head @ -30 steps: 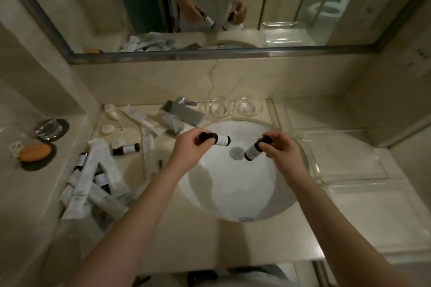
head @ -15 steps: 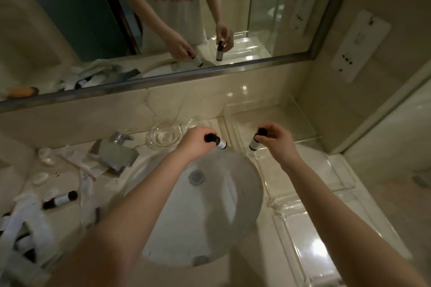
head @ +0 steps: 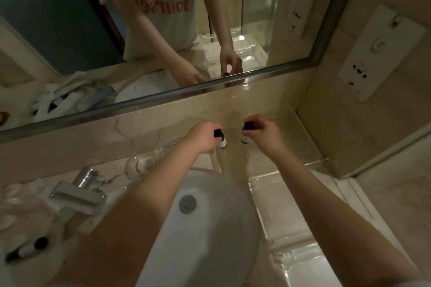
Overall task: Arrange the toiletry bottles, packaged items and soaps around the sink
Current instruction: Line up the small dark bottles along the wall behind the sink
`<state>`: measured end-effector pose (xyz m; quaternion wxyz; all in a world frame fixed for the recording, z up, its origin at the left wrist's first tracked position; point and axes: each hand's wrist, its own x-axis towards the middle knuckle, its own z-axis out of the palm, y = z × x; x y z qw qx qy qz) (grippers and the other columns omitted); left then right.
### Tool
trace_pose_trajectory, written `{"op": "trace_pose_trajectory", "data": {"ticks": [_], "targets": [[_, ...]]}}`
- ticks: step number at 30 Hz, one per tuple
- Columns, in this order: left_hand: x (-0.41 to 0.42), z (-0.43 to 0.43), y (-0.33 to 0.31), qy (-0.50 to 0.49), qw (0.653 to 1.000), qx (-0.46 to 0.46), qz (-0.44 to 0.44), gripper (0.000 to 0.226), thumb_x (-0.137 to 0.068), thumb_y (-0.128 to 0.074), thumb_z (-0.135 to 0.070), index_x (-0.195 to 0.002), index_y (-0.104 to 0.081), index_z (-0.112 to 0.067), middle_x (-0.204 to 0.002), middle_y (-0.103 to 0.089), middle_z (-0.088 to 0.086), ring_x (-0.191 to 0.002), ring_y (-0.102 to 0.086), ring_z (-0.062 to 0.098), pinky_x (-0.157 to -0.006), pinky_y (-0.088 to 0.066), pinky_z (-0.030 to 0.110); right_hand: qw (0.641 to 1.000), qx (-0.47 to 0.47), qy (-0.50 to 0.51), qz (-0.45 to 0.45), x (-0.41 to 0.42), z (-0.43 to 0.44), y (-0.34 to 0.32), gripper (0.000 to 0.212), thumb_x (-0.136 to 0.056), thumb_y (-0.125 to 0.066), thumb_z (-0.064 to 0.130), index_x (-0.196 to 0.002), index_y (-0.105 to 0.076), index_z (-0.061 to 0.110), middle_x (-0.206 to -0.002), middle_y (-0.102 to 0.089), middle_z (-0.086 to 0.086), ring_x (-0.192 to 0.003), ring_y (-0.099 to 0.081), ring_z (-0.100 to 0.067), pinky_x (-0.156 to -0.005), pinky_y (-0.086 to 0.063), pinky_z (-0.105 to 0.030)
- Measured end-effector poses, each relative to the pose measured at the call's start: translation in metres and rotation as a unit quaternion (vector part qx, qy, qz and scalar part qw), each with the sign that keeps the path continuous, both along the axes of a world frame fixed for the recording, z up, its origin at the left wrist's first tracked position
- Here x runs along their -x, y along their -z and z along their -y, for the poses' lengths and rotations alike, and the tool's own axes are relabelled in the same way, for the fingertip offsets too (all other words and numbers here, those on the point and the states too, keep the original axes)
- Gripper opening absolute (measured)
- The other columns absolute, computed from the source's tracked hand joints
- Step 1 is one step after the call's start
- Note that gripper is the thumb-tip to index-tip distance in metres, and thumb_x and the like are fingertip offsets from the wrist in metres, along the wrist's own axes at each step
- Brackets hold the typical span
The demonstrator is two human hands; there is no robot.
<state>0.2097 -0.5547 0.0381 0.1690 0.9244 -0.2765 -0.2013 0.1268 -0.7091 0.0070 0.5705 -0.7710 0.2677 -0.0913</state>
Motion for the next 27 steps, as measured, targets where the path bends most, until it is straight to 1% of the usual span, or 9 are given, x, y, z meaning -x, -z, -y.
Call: {"op": "trace_pose_trajectory", "data": {"ticks": [5, 7, 10, 13, 16, 19, 21, 23, 27], "targets": [[-0.005, 0.012, 0.0, 0.021, 1.0, -0.016, 0.004, 0.035, -0.084, -0.058, -0.014, -0.118, -0.063, -0.011, -0.119, -0.063, 0.012, -0.109, -0.058, 0.03, -0.092, -0.049, 0.038, 0.999, 0.04, -0.035, -0.011, -0.002, 0.013, 0.005, 0.027, -0.078, -0.069, 0.005, -0.102, -0.065, 0.017, -0.094, -0.062, 0.003, -0.088, -0.058, -0.013, -0.077, -0.043, -0.024], [-0.005, 0.013, 0.0, 0.017, 1.0, -0.02, 0.006, 0.035, -0.082, -0.06, -0.016, -0.117, -0.063, -0.011, -0.116, -0.063, 0.012, -0.106, -0.059, 0.031, -0.09, -0.05, 0.039, 0.996, 0.059, -0.059, -0.022, -0.002, 0.018, 0.0, 0.032, -0.078, -0.07, 0.009, -0.108, -0.065, 0.02, -0.097, -0.06, 0.005, -0.092, -0.057, -0.012, -0.077, -0.041, -0.024], [-0.006, 0.011, 0.001, 0.0, 1.0, -0.023, 0.009, 0.037, -0.079, -0.063, -0.02, -0.114, -0.063, -0.009, -0.113, -0.064, 0.012, -0.103, -0.06, 0.03, -0.089, -0.05, 0.039, 0.983, 0.128, -0.124, -0.035, -0.003, 0.029, -0.011, 0.043, -0.077, -0.072, 0.016, -0.117, -0.061, 0.026, -0.106, -0.057, 0.007, -0.098, -0.054, -0.011, -0.08, -0.043, -0.026], [-0.007, 0.008, -0.003, -0.017, 1.0, 0.001, 0.011, 0.047, -0.079, -0.067, -0.023, -0.124, -0.059, -0.013, -0.115, -0.06, 0.009, -0.106, -0.057, 0.025, -0.088, -0.044, 0.029, 0.952, 0.229, -0.198, -0.045, -0.006, 0.039, -0.022, 0.037, -0.078, -0.071, 0.017, -0.114, -0.064, 0.023, -0.105, -0.058, 0.001, -0.094, -0.054, -0.014, -0.083, -0.048, -0.031], [-0.007, 0.011, -0.008, 0.002, 1.0, 0.004, 0.016, 0.036, -0.08, -0.068, -0.018, -0.115, -0.064, -0.012, -0.111, -0.064, 0.008, -0.097, -0.058, 0.023, -0.082, -0.043, 0.028, 0.897, 0.348, -0.26, -0.076, -0.013, 0.041, -0.028, 0.03, -0.08, -0.068, 0.018, -0.109, -0.067, 0.021, -0.104, -0.064, -0.003, -0.087, -0.056, -0.017, -0.08, -0.051, -0.035], [-0.008, 0.017, -0.009, 0.01, 1.0, -0.008, 0.024, 0.026, -0.081, -0.067, -0.017, -0.107, -0.068, -0.011, -0.103, -0.067, 0.007, -0.085, -0.056, 0.018, -0.073, -0.043, 0.028, 0.865, 0.404, -0.28, -0.102, -0.018, 0.04, -0.035, 0.028, -0.081, -0.064, 0.016, -0.109, -0.066, 0.021, -0.104, -0.067, -0.003, -0.089, -0.06, -0.023, -0.08, -0.053, -0.04], [-0.009, 0.025, -0.01, 0.004, 1.0, -0.005, 0.029, 0.024, -0.081, -0.067, -0.019, -0.103, -0.069, -0.01, -0.094, -0.065, 0.006, -0.081, -0.055, 0.018, -0.069, -0.04, 0.027, 0.862, 0.415, -0.273, -0.102, -0.018, 0.047, -0.039, 0.029, -0.082, -0.062, 0.013, -0.109, -0.066, 0.02, -0.105, -0.066, -0.004, -0.092, -0.06, -0.025, -0.081, -0.053, -0.041], [-0.01, 0.036, -0.012, 0.004, 0.999, 0.004, 0.036, 0.022, -0.081, -0.067, -0.021, -0.099, -0.069, -0.009, -0.085, -0.06, 0.004, -0.078, -0.054, 0.018, -0.066, -0.038, 0.026, 0.873, 0.404, -0.255, -0.103, -0.018, 0.059, -0.041, 0.028, -0.083, -0.061, 0.011, -0.11, -0.064, 0.018, -0.109, -0.064, -0.005, -0.095, -0.059, -0.025, -0.083, -0.052, -0.04], [-0.015, 0.068, -0.015, 0.023, 0.999, 0.028, 0.037, 0.019, -0.082, -0.065, -0.02, -0.096, -0.069, -0.007, -0.085, -0.059, 0.007, -0.077, -0.054, 0.021, -0.065, -0.039, 0.026, 0.898, 0.376, -0.201, -0.105, -0.017, 0.091, -0.041, 0.028, -0.085, -0.059, 0.005, -0.112, -0.063, 0.01, -0.114, -0.061, -0.013, -0.101, -0.057, -0.029, -0.081, -0.041, -0.029]]}}
